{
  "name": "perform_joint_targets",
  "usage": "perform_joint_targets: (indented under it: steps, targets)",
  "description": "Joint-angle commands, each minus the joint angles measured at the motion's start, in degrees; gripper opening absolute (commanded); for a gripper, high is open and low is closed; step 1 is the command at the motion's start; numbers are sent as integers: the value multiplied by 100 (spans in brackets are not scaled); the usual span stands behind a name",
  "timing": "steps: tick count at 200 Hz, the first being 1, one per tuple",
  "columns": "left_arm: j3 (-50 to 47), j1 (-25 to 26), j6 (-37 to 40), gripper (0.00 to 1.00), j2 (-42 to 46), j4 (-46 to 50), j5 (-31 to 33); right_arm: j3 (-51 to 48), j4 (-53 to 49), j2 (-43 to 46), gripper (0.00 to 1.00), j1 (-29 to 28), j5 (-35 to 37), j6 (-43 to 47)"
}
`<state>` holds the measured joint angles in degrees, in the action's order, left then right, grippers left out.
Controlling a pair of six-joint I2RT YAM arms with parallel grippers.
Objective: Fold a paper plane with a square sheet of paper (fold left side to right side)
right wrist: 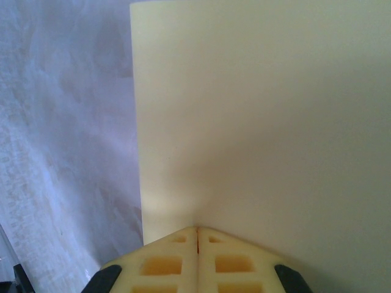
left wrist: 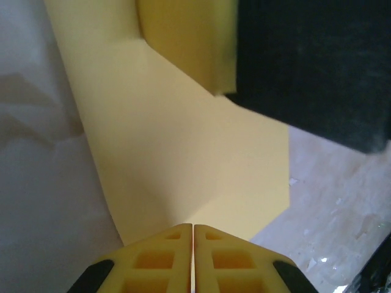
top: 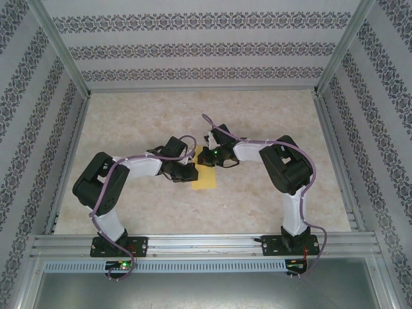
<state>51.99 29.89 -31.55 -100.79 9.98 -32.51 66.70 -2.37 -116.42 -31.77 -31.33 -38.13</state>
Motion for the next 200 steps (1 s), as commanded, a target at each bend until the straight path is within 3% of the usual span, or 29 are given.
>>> perform_joint_targets:
  steps: [1, 56, 95, 152, 200]
  targets:
    - [168, -52, 187, 9, -163, 164, 43, 15, -334, -166, 0, -57, 436, 139]
    - [-201, -53, -35, 6, -239, 76, 218, 227, -347, 89, 0, -42, 259, 161]
    - [-287, -53, -106, 5, -185, 48, 245, 207, -424, 756, 0, -3, 407, 192]
    - [-245, -49, -116, 5, -177, 79, 237, -929, -377, 1684, 0, -94, 373, -91]
    - [-224, -53, -111, 5, -190, 68, 202, -1425, -67, 1532, 0, -449, 129, -408]
